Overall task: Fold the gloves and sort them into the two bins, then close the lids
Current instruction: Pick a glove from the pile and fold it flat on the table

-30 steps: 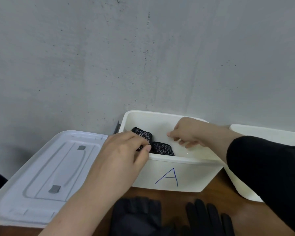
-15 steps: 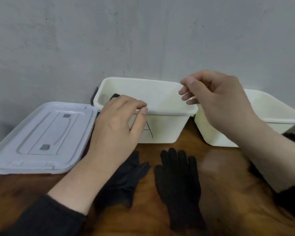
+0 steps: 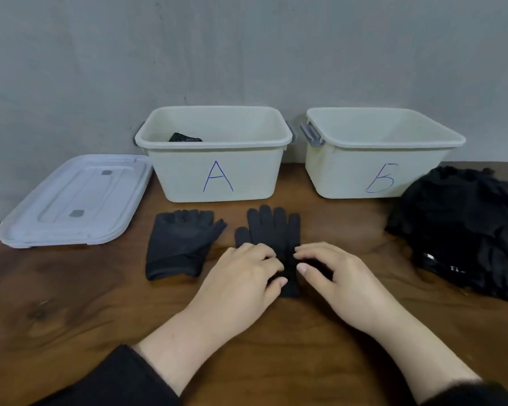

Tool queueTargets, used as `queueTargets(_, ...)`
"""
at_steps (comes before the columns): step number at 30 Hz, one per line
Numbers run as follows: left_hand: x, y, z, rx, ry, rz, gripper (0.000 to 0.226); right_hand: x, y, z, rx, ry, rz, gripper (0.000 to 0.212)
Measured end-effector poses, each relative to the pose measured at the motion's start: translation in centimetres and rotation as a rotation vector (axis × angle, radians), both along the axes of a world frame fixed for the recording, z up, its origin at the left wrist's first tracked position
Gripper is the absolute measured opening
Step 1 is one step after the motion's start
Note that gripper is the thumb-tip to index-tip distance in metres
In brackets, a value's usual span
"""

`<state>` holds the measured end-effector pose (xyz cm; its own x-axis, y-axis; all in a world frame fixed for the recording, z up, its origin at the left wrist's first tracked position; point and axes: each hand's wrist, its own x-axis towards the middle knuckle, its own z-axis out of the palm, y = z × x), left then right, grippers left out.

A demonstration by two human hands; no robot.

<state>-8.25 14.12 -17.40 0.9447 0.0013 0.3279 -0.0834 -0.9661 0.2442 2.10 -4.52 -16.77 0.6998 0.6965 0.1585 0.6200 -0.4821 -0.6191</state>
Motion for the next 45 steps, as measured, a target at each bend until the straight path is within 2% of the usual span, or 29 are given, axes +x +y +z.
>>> queueTargets(5,0.4,-1.0,-0.1,0.015,-0.016,0.056,0.026,-0.3,-1.0,-0.4,-0.013,-0.001,0.018,0.028)
queueTargets(10,1.6,-3.6,0.4,0.002,-0.074,0.112,0.023,0.1,-3.4,0.4,0.119,-0.011,-0.186,0.027)
queueTargets(14,3.4,-7.2,1.0,-0.068,-0.133,0.088,0.022,1.2,-6.0,0.9,0.216,-0.105,-0.357,0.026)
queueTargets(17,4.7,-10.0,1.1,-0.136,-0.122,0.044,0.025,1.9,-8.4,1.2,0.256,-0.267,-0.389,0.023)
queueTargets(20,6.1,-12.0,0.7,-0.170,-0.087,-0.016,0.028,3.4,-11.0,1.6,0.188,-0.491,-0.409,0.016)
queueTargets(22,7.2,-12.7,0.5,-0.201,-0.043,-0.032,0.031,4.8,-12.9,2.1,0.111,-0.568,-0.483,0.017)
queueTargets(27,8.7,-13.4,0.3,-0.252,0.017,-0.045,0.031,8.7,-16.1,4.5,-0.241,-0.439,-0.615,0.042)
queueTargets(30,8.9,-13.0,0.5,-0.273,0.048,-0.058,0.031,10.1,-16.4,5.5,-0.357,-0.410,-0.605,0.032)
queueTargets(34,9.0,-12.5,0.7,-0.309,0.048,-0.076,0.032,10.7,-16.2,6.4,-0.343,-0.384,-0.596,0.024)
queueTargets(37,8.9,-12.6,0.7,-0.318,0.041,-0.095,0.033,10.6,-16.1,7.1,-0.243,-0.321,-0.605,0.022)
queueTargets(41,8.8,-12.6,0.7,-0.328,0.022,-0.104,0.033,10.5,-16.1,8.7,0.141,-0.281,-0.688,0.021)
queueTargets(45,8.8,-12.5,0.8,-0.349,0.000,-0.106,0.032,10.8,-15.7,10.7,0.350,-0.220,-0.668,0.021)
